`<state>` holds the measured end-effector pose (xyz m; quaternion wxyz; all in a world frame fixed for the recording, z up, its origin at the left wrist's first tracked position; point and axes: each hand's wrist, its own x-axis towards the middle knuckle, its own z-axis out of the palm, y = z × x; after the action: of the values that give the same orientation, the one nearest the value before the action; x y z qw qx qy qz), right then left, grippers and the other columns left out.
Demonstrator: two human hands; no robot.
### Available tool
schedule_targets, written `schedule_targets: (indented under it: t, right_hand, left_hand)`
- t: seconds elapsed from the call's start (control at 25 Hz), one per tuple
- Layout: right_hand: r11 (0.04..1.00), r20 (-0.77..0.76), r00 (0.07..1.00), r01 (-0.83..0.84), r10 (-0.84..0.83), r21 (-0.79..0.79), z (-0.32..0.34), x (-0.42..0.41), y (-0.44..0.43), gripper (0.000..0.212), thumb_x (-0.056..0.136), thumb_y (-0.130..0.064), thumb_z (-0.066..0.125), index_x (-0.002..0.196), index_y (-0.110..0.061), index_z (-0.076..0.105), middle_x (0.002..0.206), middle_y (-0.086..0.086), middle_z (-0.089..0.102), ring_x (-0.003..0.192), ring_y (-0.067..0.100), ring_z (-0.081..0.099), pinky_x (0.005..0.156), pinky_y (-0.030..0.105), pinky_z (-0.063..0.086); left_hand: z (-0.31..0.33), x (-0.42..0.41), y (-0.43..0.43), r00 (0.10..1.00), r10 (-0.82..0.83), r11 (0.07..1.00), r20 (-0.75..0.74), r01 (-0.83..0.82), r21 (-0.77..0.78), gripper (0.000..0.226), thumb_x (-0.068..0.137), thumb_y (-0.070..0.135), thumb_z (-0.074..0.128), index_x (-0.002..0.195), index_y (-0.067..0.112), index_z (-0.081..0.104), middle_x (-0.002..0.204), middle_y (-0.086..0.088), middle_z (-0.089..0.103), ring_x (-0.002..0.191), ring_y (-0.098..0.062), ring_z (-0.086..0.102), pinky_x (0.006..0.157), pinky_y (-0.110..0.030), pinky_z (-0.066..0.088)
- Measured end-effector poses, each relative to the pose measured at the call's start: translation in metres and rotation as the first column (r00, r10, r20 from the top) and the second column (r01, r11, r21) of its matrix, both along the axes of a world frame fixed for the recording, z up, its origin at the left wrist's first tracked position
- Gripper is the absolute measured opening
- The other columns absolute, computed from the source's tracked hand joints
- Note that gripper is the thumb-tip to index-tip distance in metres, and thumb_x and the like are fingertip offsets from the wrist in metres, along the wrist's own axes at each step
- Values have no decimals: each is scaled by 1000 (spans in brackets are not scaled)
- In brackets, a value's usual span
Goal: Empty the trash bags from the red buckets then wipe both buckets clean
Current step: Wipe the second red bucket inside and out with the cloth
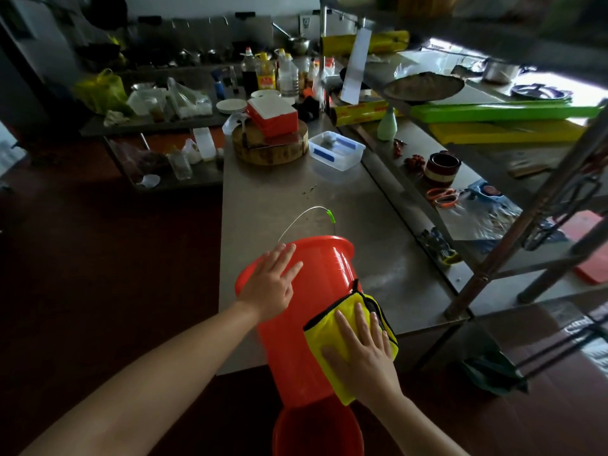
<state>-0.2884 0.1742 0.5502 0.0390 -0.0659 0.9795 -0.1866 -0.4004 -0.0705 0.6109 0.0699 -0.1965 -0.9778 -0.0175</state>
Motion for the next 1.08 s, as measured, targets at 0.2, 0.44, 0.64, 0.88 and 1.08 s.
schedule_targets:
  t: [0.2,0.44,0.64,0.88,1.08]
  right_hand:
    - [999,-16,1000,12,-13,-47,-3,-8,7,77,82,-93,15,148,-64,-9,163,-20,-25,154,21,-20,125,50,5]
    - [991,28,999,-13,17,-134,-6,-27,30,78,76,-97,20,144,-71,-8,165,-22,-19,155,16,-14,122,50,12]
    - [942,85,986,-109,143,-318,-8,-54,70,88,70,-99,35,144,-72,-4,163,-27,-13,154,8,-11,123,50,16]
    - [840,189,952,-106,240,-532,-22,-79,114,85,70,-92,51,140,-77,5,162,-33,-7,150,-4,6,118,35,25]
    - [771,208,954,-37,217,-636,-34,-93,129,88,79,-85,51,152,-59,10,165,-28,5,146,-16,7,122,30,17]
  left_hand:
    - [-34,50,2,995,-44,997,93,37,74,60,101,42,39,157,25,29,167,-5,2,154,-29,5,119,-57,19]
    - [-82,128,40,968,77,982,240,-115,150,107,79,90,35,157,36,-15,163,-5,-28,148,-36,-27,117,-66,10]
    - [-100,153,72,920,232,902,315,-325,285,116,68,77,62,155,48,-8,160,-4,-34,147,-43,-25,114,-67,24]
    - [-114,163,85,784,294,721,546,-557,412,127,73,66,75,145,55,-28,158,0,-37,144,-39,34,108,-47,44]
    - [-107,149,93,726,322,623,607,-645,442,126,63,78,74,144,62,-21,166,1,-13,136,-43,45,103,-56,45]
